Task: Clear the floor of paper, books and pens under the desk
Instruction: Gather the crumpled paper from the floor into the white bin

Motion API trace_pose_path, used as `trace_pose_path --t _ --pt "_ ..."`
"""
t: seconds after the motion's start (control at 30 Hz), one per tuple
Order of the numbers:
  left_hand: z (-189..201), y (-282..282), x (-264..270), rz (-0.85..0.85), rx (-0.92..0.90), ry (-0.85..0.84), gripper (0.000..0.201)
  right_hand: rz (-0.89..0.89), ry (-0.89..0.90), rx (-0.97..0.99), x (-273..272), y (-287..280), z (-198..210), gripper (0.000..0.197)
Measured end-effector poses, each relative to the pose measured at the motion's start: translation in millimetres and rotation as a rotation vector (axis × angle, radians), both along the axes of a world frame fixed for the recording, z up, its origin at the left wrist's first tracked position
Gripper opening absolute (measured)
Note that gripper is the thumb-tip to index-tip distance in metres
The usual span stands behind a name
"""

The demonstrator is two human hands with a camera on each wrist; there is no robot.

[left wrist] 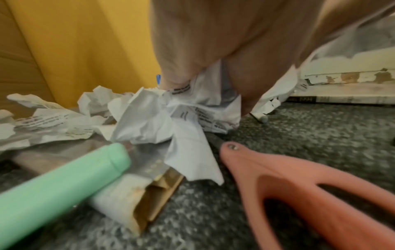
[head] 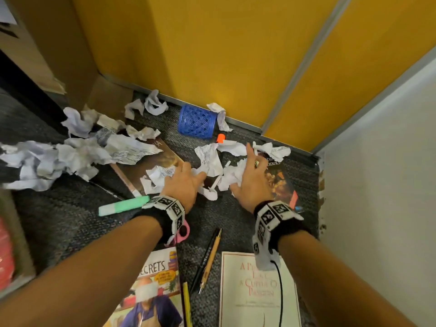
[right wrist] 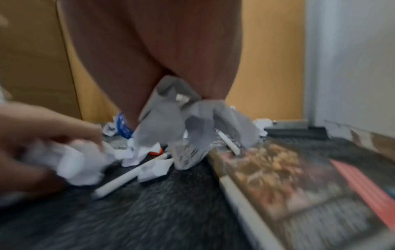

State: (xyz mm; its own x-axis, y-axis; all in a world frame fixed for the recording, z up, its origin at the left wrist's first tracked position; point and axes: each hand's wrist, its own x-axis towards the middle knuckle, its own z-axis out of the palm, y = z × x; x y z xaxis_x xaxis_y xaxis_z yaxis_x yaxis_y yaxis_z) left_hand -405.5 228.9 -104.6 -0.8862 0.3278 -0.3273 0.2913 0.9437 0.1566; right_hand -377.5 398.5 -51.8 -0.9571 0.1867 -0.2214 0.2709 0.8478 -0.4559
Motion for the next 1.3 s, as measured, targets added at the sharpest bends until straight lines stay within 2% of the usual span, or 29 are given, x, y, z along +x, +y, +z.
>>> trace_pose_path --t 0.07,0.13,0.17,0.23,0.33,0.43,0.5,0.57,0.67,0.8,0.97,1.03,1.1,1.17,1.2,1.23,1.3 --pt "7.0 -5.7 -7.6 0.000 0.057 0.009 0.041 0.065 -0.198 0.090 -17.7 -0.9 -7.0 0.109" --pt "16.9 -6.8 -14.0 0.000 0.075 0.018 0.045 0.080 -0.336 0.152 -24.3 1.7 -19.6 0.100" --pt "21.9 -5.7 -17.6 -0.004 0.071 0.027 0.054 0.081 -0.349 0.183 -24.1 4.3 -27.7 0.091" --pt "28.4 -1.7 -26.0 0.017 0.067 0.015 0.080 0.106 -0.249 0.231 -18.9 9.1 -41.0 0.072" --pt "30.6 8.8 -40.7 0.050 0.037 -0.051 0.117 0.237 -0.067 0.277 -9.7 11.8 -46.8 0.048" --pt "23.8 21.5 -52.0 -0.023 -0.035 -0.083 0.131 0.297 -0.044 0.290 -4.3 10.8 -46.3 0.045" --pt "18.1 26.6 -55.9 -0.066 -0.101 -0.140 0.122 0.287 -0.068 0.250 -2.4 8.6 -47.5 0.057" --pt "13.3 29.3 -57.6 -0.077 -0.154 -0.204 0.109 0.320 -0.102 0.297 -2.8 5.2 -50.9 0.061" --pt "12.1 30.5 -57.6 -0.102 -0.153 -0.203 0.089 0.309 -0.123 0.358 -4.8 7.0 -57.0 0.050" --pt "13.9 25.7 -63.1 -0.161 -0.115 -0.176 0.075 0.255 -0.047 0.205 -7.9 15.6 -57.5 0.033" --pt "7.8 18.1 -61.5 -0.154 -0.053 -0.109 0.060 -0.087 0.216 0.029 -34.0 38.0 -29.9 0.027" --pt "7.5 17.9 -62.1 -0.131 -0.072 -0.121 0.063 -0.223 0.263 -0.022 -48.6 53.9 -19.0 0.037" --pt "9.2 18.3 -64.1 -0.110 -0.111 -0.135 0.071 -0.271 0.199 0.030 -60.9 68.3 -13.5 0.061" --pt "9.1 18.4 -66.0 -0.096 -0.128 -0.139 0.076 -0.229 0.017 0.098 -71.7 79.4 -14.2 0.084" --pt "8.8 18.6 -66.7 -0.089 -0.132 -0.138 0.077 -0.185 -0.087 0.125 -76.4 83.2 -17.2 0.090" --pt "8.2 18.8 -67.1 -0.081 -0.134 -0.138 0.078 -0.131 -0.179 0.157 -79.5 86.0 -21.2 0.091" --pt "8.4 19.8 -68.6 -0.063 -0.140 -0.143 0.079 -0.047 -0.292 0.230 -81.7 87.3 -30.6 0.078"
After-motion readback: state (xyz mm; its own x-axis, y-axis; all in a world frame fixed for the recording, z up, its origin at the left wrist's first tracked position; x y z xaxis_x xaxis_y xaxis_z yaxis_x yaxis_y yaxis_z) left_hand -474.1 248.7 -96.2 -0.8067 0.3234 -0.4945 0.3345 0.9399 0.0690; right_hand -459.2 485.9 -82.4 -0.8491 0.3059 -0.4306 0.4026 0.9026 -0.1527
